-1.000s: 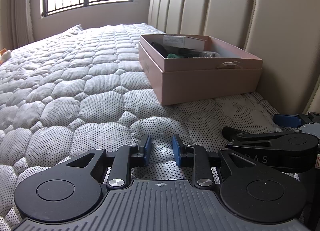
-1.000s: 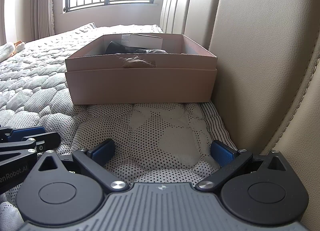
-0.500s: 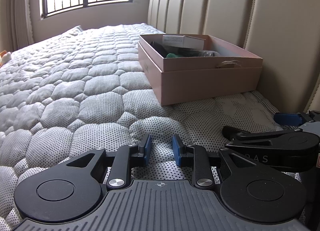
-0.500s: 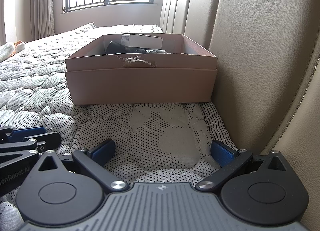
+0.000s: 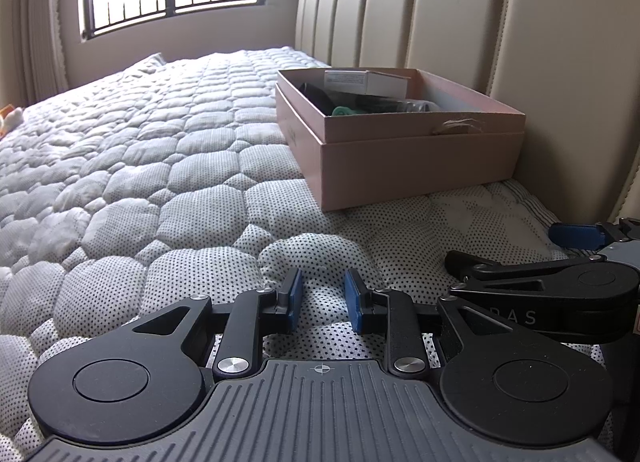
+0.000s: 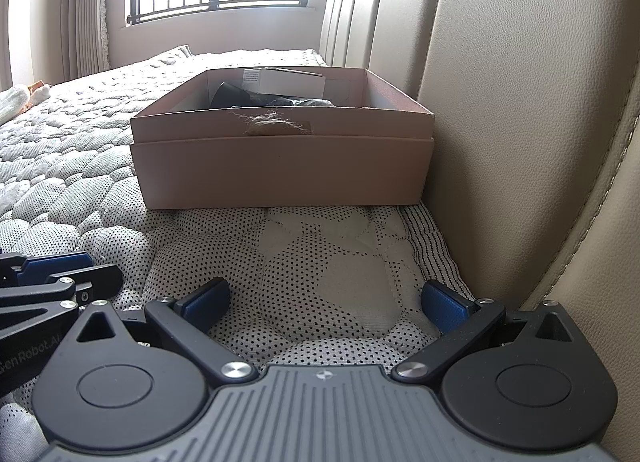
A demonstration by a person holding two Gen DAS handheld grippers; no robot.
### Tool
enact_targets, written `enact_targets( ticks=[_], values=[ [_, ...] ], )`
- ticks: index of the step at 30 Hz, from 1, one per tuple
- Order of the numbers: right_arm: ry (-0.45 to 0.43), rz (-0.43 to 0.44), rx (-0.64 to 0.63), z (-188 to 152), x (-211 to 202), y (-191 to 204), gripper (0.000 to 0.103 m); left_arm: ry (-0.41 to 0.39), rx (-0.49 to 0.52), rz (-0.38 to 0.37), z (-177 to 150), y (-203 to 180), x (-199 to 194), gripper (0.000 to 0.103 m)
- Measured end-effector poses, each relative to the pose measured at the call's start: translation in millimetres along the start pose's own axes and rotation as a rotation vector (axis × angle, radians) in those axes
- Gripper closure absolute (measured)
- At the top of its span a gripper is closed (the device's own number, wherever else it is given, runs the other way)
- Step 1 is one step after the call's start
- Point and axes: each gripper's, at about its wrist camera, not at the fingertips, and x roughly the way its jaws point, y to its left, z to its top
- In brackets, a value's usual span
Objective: Organize rigid objects
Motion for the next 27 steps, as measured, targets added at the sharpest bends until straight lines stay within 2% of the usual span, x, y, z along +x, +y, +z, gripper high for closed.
enact_targets(
  ticks=[27],
  values=[
    [0.0,0.0,0.0,-0.2,-0.3,-0.1,0.001,-0.001,0.012,0.008,-0.7,-1.4,0.2,0.076]
  ],
)
